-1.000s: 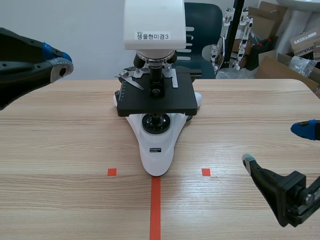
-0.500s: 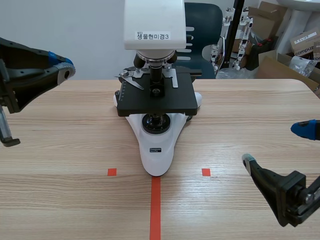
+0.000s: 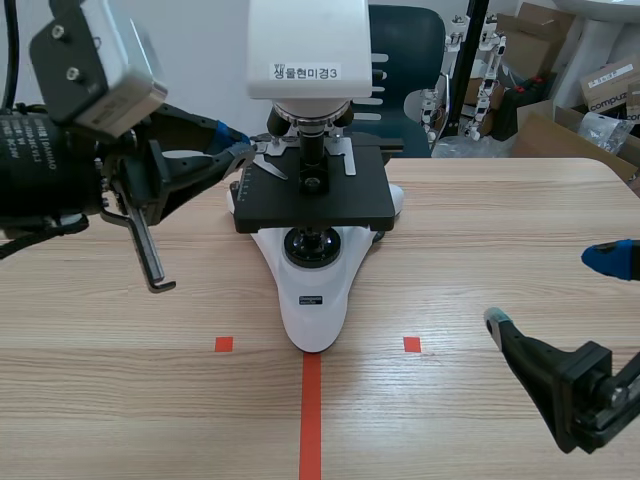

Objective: Point at the stage clip

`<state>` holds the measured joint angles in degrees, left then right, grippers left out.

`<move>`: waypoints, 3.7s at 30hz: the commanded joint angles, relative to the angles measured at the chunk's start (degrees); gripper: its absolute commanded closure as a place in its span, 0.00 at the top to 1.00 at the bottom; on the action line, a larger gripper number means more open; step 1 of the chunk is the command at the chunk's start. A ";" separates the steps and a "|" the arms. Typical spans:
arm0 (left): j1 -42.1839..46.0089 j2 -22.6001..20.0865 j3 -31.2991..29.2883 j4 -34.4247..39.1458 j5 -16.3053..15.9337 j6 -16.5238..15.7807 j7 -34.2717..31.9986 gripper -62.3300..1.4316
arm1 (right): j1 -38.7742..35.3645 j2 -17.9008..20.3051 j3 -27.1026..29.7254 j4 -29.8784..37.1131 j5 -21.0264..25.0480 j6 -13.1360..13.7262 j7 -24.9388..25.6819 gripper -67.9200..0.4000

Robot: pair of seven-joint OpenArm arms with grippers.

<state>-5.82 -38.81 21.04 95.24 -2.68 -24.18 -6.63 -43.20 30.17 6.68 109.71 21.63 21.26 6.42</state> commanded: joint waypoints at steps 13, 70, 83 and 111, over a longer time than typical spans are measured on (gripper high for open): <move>-12.59 7.37 -0.81 -18.53 3.17 -3.82 -0.17 0.07 | 0.35 0.61 0.37 0.79 0.44 -0.22 1.05 1.00; -16.72 7.48 -0.81 -19.67 8.50 -11.34 -0.81 0.07 | 0.35 0.61 0.37 0.79 0.42 -0.22 1.05 1.00; -16.72 7.48 -0.81 -19.67 8.50 -11.34 -0.79 0.07 | 0.35 0.61 0.37 0.79 0.44 -0.22 1.05 1.00; -16.72 7.48 -0.81 -19.67 8.50 -11.34 0.11 0.07 | 0.35 0.61 0.37 0.79 0.44 -0.22 1.07 1.00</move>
<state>-21.89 -31.44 20.93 74.28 6.22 -36.07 -6.20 -43.20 30.17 6.68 109.71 21.63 21.26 6.44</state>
